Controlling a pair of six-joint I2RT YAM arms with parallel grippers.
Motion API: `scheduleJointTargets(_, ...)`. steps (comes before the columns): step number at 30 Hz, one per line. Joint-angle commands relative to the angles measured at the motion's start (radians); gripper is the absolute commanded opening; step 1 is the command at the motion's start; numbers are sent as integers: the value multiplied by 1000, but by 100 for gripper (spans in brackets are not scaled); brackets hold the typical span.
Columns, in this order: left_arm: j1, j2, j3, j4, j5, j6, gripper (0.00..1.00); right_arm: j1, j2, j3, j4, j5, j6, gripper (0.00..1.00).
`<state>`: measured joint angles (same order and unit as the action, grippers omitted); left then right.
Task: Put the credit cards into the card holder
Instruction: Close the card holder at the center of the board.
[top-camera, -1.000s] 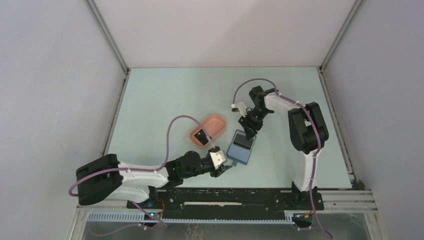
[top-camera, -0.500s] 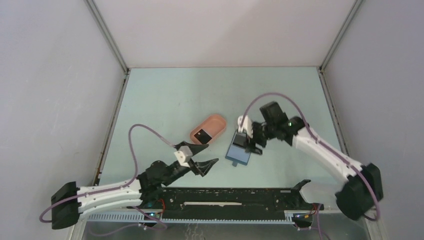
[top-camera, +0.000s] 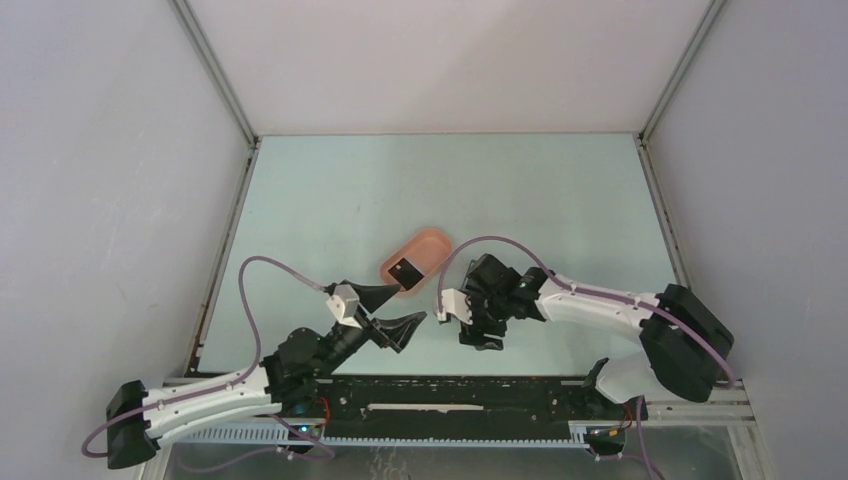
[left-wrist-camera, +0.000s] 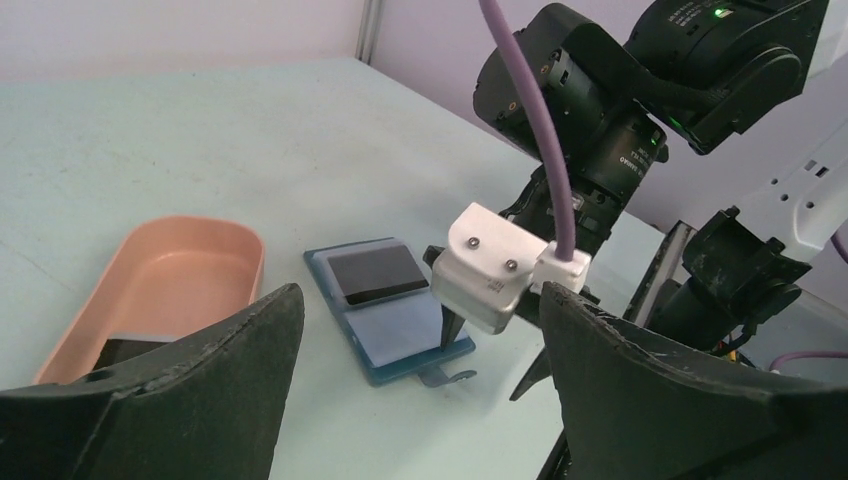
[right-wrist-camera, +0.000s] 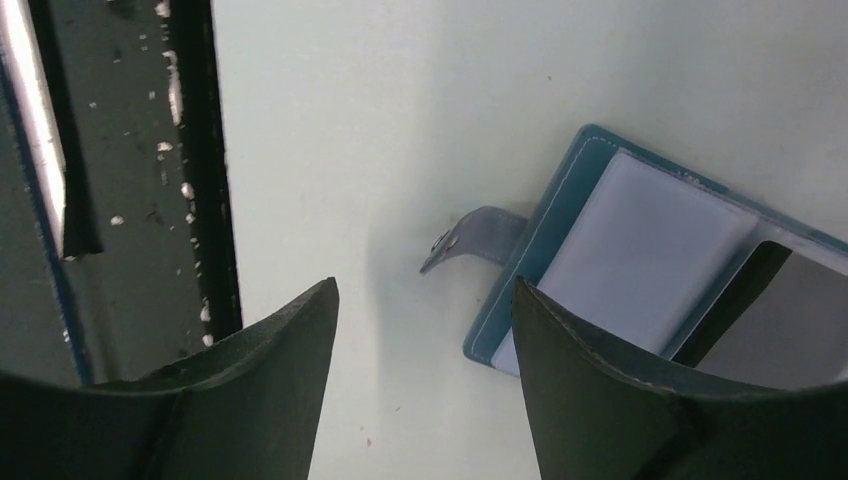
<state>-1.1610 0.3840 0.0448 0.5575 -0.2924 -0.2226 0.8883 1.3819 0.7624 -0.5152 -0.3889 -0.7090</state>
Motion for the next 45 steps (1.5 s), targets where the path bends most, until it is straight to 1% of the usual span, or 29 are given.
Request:
scheduleJointTargets(1,-2,19,-25,-10,-41,-32,92,27,43,52,73,79,56,71)
scheduleJointTargets(4,-2,20,-27,-12,-46,-28,92,53,70,53,81,99,56,69)
scheduleJointTargets(12,-2,10,-38,-14,-53,-31,92,85,102,77,97,122,85,55)
scheduleJointTargets(15,-2,12,-39,-14,-55,-32,92,88,104,83,89,113,85,43)
scheduleJointTargets(20,-2,19,-39,-14,-52,-38,92,87,95,107,42,83,67,12)
scheduleJointTargets(24,-2,17,-68,-14,-53,-54,92,65,36,118,-21,22,32,3)
scheduleJointTargets(26,-2,17,-71,-14,-54,-57,92,39,-1,129,-66,-19,7,0)
scheduleJointTargets(30,-2,18,-72,-12,-59,-58,92,-52,-62,174,-161,-73,-53,0)
scheduleJointTargets(35,-2,30,-70,7,-61,-60,94,-219,-59,240,-172,-71,-63,0)
scheduleJointTargets(39,-2,62,-57,21,-55,-62,94,-300,46,326,-179,-29,-67,0)
scheduleJointTargets(45,-2,129,-52,47,-42,-70,94,-412,254,444,-169,51,-27,0)
